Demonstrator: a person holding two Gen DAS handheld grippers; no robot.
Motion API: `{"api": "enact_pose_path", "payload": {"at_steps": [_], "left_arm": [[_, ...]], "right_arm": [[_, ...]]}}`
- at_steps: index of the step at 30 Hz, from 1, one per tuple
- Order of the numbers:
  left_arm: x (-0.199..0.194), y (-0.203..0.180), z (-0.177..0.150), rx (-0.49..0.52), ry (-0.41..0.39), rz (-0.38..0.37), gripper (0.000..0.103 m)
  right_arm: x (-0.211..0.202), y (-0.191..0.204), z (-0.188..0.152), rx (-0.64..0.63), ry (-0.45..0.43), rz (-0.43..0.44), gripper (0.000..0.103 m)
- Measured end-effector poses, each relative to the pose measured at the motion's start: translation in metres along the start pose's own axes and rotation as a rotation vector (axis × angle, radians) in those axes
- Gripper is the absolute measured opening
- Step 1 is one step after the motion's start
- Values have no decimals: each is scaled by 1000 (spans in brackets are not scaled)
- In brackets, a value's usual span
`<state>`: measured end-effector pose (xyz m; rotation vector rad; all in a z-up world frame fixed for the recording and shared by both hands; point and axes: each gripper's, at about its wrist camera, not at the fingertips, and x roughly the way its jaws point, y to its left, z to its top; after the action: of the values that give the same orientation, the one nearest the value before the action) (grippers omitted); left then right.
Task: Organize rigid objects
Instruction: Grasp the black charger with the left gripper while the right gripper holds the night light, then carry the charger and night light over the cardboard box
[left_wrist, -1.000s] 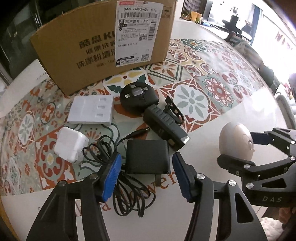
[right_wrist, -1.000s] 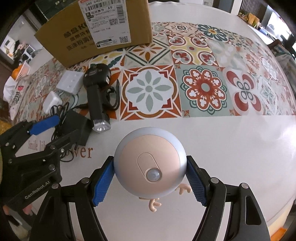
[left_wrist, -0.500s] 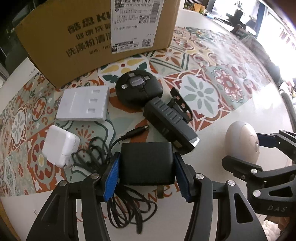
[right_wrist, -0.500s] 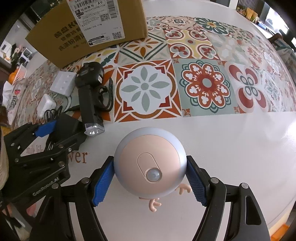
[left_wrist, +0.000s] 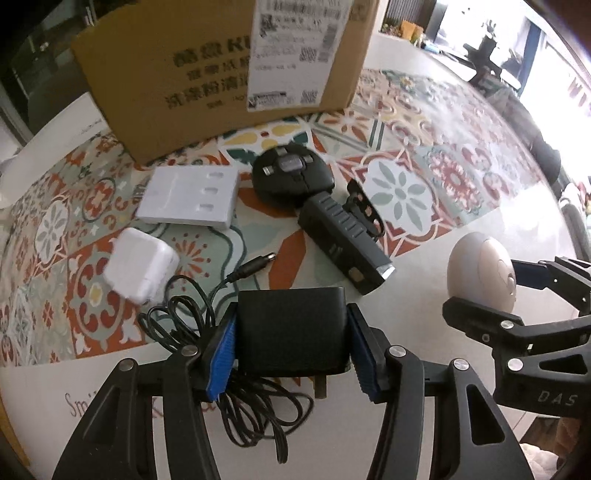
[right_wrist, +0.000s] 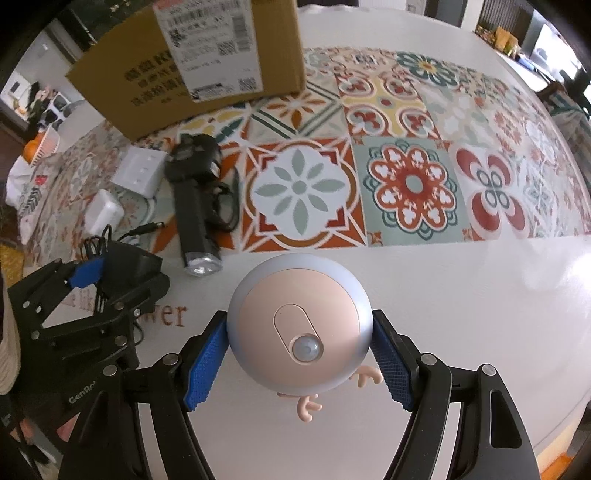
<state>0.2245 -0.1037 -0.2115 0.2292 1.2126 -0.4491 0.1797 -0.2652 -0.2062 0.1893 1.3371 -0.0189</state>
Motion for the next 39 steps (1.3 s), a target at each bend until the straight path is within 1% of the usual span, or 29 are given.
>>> {"api": "enact_pose_path", "payload": {"at_steps": [7, 14, 20, 31, 37, 39], "left_arm": [[-39, 4, 0, -37, -89, 11, 54], [-71, 10, 13, -70, -156, 39, 54], [-96, 15, 23, -89, -227, 56, 54], [-139, 27, 53, -106, -340, 94, 54], [-159, 33, 73, -96, -408, 128, 54], [-163, 35, 79, -92, -419, 135, 54]], "right_arm": [[-32, 8, 7, -33, -85, 11, 75], [-60, 14, 17, -53, -165, 19, 75], [-81, 24, 32, -81, -243, 18, 75], [-124, 37, 67, -126, -400, 32, 75], [-140, 41, 88, -130, -462, 41, 75], [-143, 42, 94, -131, -478, 41, 75]]}}
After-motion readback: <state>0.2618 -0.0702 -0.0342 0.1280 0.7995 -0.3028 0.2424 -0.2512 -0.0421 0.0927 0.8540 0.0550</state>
